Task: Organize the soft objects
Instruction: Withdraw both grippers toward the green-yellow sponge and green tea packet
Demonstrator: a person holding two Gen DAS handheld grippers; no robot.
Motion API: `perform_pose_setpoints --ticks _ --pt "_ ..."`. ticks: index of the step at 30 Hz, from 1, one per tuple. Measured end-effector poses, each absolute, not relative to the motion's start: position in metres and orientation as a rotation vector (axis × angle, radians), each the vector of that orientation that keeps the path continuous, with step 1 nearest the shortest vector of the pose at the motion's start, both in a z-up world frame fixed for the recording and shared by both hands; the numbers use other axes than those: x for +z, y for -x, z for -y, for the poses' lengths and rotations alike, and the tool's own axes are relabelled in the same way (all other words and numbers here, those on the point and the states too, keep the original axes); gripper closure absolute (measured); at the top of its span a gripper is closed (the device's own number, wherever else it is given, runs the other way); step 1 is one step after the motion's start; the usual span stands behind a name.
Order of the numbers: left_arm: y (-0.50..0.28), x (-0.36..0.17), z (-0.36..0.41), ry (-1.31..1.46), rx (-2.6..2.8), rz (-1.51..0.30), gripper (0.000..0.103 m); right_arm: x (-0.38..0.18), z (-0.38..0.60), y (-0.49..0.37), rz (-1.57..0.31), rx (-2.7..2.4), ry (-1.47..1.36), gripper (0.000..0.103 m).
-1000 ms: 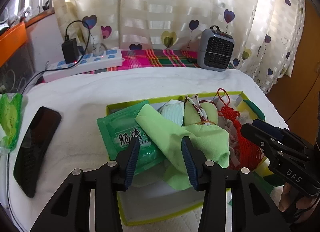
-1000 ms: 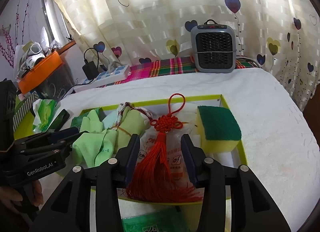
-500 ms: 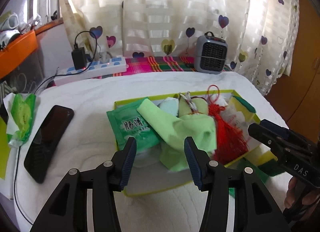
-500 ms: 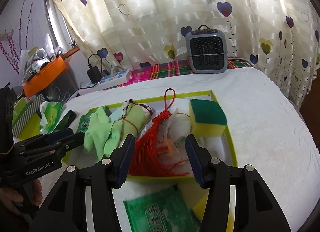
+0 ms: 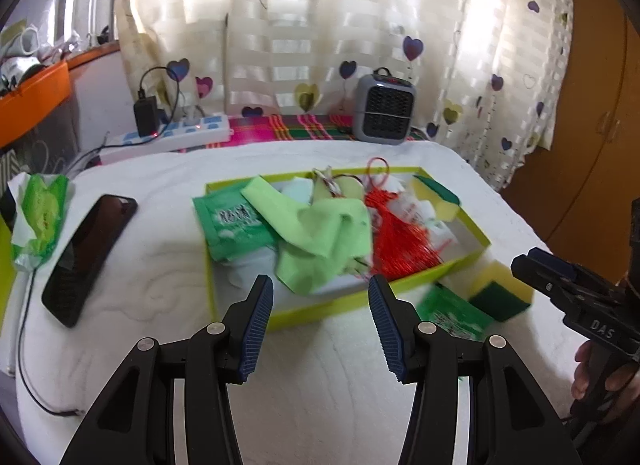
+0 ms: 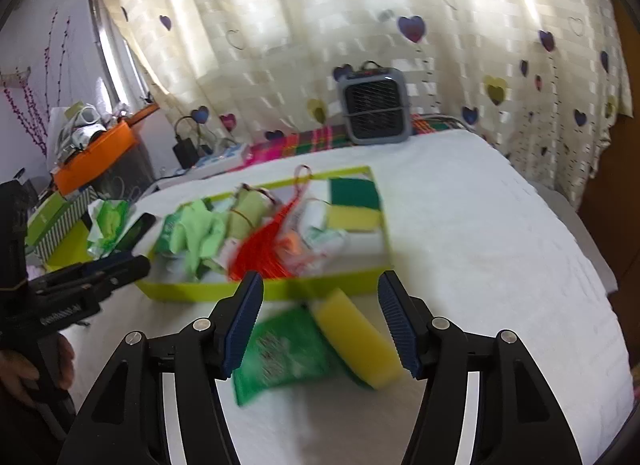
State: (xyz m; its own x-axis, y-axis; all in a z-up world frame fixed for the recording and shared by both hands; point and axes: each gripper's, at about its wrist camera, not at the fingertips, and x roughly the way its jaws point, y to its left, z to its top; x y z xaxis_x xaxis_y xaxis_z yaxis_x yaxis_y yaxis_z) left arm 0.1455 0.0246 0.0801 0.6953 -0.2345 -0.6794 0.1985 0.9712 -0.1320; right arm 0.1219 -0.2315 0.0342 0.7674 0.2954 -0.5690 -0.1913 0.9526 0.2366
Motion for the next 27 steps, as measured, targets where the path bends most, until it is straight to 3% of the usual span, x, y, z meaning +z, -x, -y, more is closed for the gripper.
perform_pose_setpoints --ticks 25,27 --pt "-0.131 0.044 0.015 0.07 -0.403 -0.908 0.051 0.002 0.239 -0.129 -0.737 0.315 -0.095 0.042" --pt "-0.131 0.043 0.018 0.069 -0.413 -0.911 0.051 0.001 0.239 -0.129 -0.737 0.32 -0.093 0.048"
